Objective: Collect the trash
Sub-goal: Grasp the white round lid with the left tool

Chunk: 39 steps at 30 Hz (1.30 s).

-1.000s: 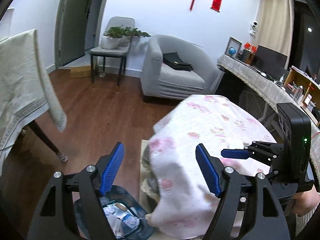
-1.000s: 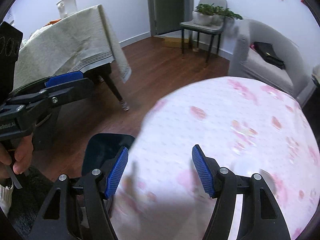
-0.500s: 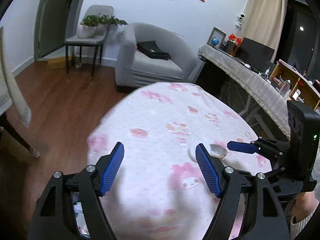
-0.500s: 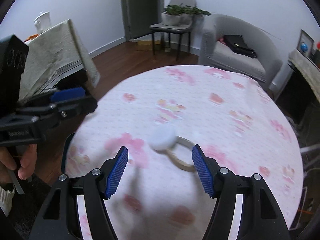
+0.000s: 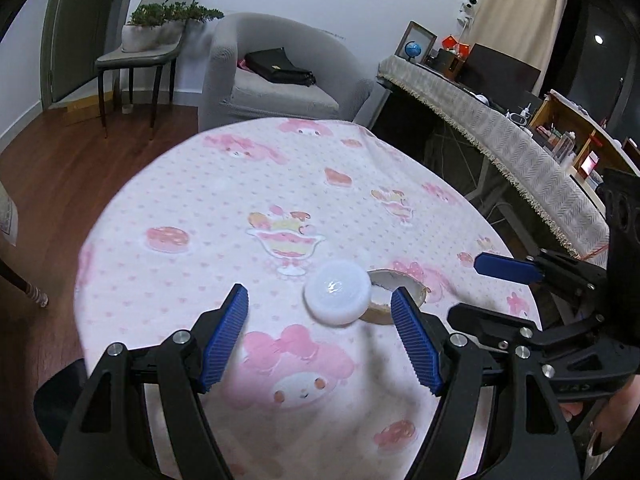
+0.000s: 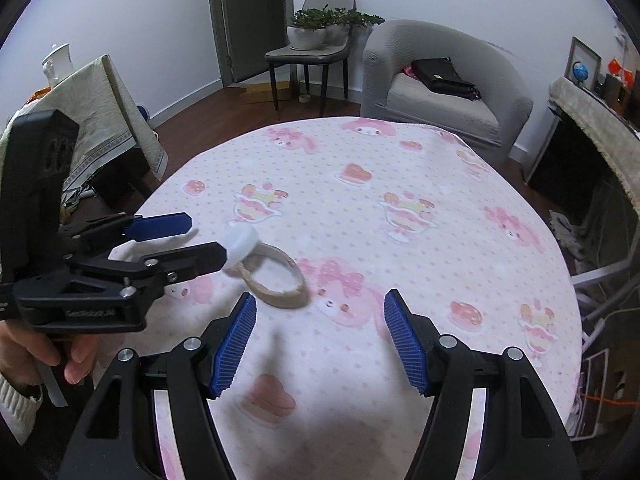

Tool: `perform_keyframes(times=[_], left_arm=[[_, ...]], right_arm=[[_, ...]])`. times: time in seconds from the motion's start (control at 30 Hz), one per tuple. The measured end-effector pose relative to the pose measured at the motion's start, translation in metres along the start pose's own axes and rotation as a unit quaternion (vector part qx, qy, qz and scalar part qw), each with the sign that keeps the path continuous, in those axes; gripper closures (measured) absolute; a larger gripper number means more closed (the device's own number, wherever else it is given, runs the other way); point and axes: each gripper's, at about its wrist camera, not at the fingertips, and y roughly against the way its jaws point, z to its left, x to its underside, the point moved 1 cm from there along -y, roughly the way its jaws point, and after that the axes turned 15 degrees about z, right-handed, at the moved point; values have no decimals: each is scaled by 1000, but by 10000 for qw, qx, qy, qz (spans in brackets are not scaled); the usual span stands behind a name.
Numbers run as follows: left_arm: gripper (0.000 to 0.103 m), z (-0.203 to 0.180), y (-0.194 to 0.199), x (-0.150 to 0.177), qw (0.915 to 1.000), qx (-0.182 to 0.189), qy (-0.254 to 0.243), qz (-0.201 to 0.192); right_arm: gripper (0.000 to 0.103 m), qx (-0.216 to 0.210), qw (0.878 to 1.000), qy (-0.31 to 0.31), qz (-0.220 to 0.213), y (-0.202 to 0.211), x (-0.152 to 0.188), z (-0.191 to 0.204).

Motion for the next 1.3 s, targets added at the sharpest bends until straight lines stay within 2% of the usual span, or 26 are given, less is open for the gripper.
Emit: perform_keyframes(times=[0.2, 0.4, 0.67, 0.7, 1.03, 1.3], left_arm=[[29, -1, -11, -5, 9998, 145, 122, 34], [46, -3, -15, -9, 9995, 269, 143, 105], [56, -8, -19, -10, 9996, 167, 19, 208], [61, -8, -20, -10, 9997, 138, 8, 217], [61, -5, -11, -9, 9999, 82, -18, 128], [61, 15, 11, -4, 9999, -51, 108, -13]], right_arm=[[36, 21, 9999, -82, 63, -1, 7, -13], [36, 81, 9997, -183, 124, -4, 12, -25], [36, 64, 9998, -137, 95, -4, 12, -25], [36, 62, 9999, -115, 96, -5, 11, -24], [36, 74, 9998, 71, 161, -16, -2, -10], [36, 20, 9991, 370, 202, -28, -14, 14]])
